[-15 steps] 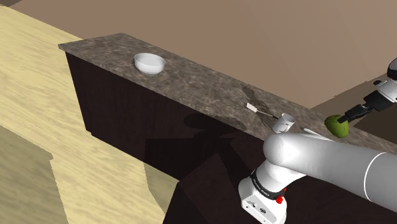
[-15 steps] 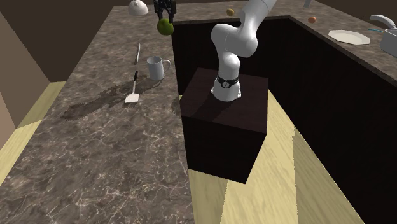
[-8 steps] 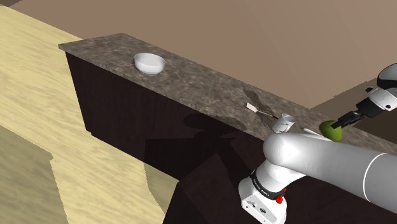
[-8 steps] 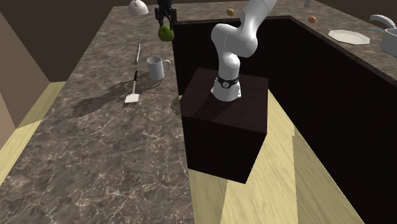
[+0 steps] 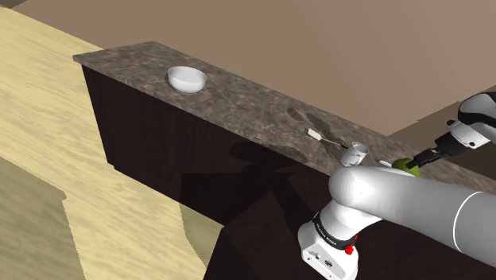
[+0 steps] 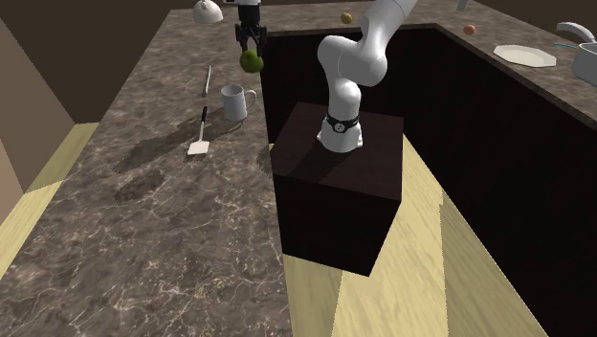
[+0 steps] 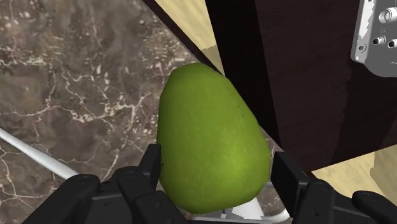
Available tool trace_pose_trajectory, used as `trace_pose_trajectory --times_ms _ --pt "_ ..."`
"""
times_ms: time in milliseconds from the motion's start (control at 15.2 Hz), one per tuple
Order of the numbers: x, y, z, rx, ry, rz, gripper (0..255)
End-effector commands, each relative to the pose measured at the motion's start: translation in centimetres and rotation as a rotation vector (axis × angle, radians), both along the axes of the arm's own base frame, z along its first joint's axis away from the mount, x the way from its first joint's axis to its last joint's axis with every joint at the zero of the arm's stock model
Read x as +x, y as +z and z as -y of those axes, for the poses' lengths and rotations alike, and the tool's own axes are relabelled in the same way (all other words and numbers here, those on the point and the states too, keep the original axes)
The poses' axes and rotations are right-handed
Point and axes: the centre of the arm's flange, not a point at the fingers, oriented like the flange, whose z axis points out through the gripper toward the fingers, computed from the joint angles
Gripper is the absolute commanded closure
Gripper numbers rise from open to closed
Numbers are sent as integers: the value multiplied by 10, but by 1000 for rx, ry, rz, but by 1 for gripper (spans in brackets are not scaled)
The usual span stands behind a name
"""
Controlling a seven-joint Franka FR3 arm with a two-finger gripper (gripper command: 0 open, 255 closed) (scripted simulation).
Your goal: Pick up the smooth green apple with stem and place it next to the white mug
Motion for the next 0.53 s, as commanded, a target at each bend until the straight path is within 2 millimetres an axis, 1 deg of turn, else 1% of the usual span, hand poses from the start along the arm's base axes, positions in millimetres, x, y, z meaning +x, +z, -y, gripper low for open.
trace_pose_trajectory --times_ms 0,462 --pt "1 -11 0 -1 0 0 255" --pt "1 -48 0 -1 0 0 255"
